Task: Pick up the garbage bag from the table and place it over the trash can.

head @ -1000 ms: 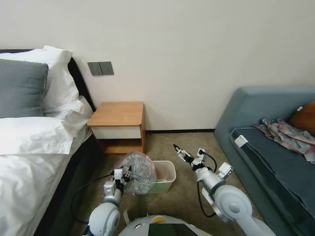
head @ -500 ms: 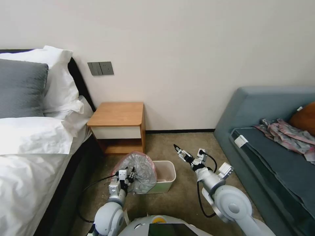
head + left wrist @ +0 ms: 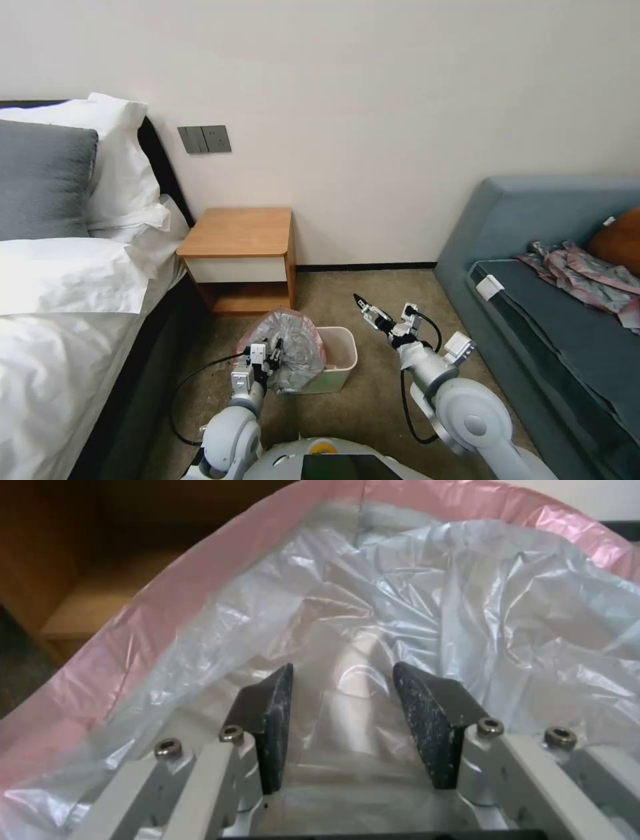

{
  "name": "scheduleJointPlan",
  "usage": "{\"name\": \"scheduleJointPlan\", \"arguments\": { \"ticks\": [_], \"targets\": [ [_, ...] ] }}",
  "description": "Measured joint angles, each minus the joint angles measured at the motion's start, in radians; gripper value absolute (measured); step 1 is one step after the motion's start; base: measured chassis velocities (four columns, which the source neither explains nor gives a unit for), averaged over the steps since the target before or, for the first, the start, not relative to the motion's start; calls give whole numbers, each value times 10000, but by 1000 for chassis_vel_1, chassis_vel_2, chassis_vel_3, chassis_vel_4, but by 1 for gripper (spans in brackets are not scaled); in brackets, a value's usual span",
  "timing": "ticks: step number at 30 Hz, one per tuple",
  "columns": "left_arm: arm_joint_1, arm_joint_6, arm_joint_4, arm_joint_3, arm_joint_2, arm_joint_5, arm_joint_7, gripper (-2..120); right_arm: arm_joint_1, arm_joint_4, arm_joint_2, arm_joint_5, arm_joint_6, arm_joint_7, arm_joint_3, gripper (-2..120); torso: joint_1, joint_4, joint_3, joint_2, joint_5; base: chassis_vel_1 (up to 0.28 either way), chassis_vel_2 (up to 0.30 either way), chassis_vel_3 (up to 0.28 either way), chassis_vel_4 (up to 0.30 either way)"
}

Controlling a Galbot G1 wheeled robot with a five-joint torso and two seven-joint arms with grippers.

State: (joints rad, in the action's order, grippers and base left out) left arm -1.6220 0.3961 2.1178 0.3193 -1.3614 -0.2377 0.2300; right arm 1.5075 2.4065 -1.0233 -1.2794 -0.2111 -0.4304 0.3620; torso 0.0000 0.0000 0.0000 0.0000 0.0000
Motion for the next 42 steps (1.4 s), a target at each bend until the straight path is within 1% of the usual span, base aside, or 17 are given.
{"name": "scheduleJointPlan", "arguments": {
  "ticks": [7, 10, 14, 22, 24, 26, 32, 35, 37, 38, 41, 42],
  "targets": [
    [186, 266, -58, -112, 52, -168, 172, 42, 4, -52, -43, 23, 2, -3, -32, 100, 1, 0, 0, 0, 0, 0, 0, 0, 0],
    [308, 633, -54, -242, 55, -656, 572, 42, 28, -75, -48, 35, 3, -7, -27, 100, 0, 0, 0, -1, 0, 0, 0, 0, 0],
    [404, 850, -41, -292, 64, -951, 782, 42, 62, -88, -62, 79, 4, -11, -29, 100, 0, 0, 0, 0, 0, 0, 0, 0, 0],
    [544, 1096, -86, -333, 98, -1307, 869, 41, 71, -109, -99, 138, 7, -10, -58, 100, 0, 0, 0, 0, 0, 0, 0, 0, 0],
    [630, 1279, -113, -366, 99, -1469, 936, 40, 73, -118, -99, 141, 8, -10, -60, 100, 0, 0, 0, 0, 0, 0, 0, 0, 0],
    [686, 1346, -139, -381, 93, -1528, 976, 40, 73, -126, -99, 145, 10, -10, -60, 100, 1, 0, 0, 0, 0, 0, 0, 0, 0],
    [852, 1546, -238, -416, 92, -1594, 1038, 35, 76, -159, -129, 180, 16, -7, -83, 100, 0, 1, 0, 0, 0, 0, 0, 0, 0],
    [906, 1639, -267, -423, 101, -1634, 1065, 35, 78, -176, -150, 199, 16, -6, -99, 100, 0, 0, 0, 0, 0, 0, 0, 0, 0],
    [962, 1788, -288, -425, 105, -1705, 1134, 29, 79, -198, -168, 215, 16, 1, -111, 100, 0, 0, 0, 0, 0, 0, 0, 0, 0],
    [962, 1788, -288, -425, 105, -1705, 1134, 29, 79, -198, -168, 215, 16, 1, -111, 100, 0, 0, 0, 0, 0, 0, 0, 0, 0],
    [1045, 2037, -288, -438, 93, -1938, 1261, 17, 76, -221, -187, 235, 16, 12, -114, 100, 1, 0, 0, 0, 0, 0, 0, 0, 0],
    [1081, 2086, -300, -448, 77, -2010, 1281, 11, 74, -224, -198, 247, 17, 14, -115, 100, 0, 0, 0, 0, -1, 0, 0, 0, 0]
  ]
}}
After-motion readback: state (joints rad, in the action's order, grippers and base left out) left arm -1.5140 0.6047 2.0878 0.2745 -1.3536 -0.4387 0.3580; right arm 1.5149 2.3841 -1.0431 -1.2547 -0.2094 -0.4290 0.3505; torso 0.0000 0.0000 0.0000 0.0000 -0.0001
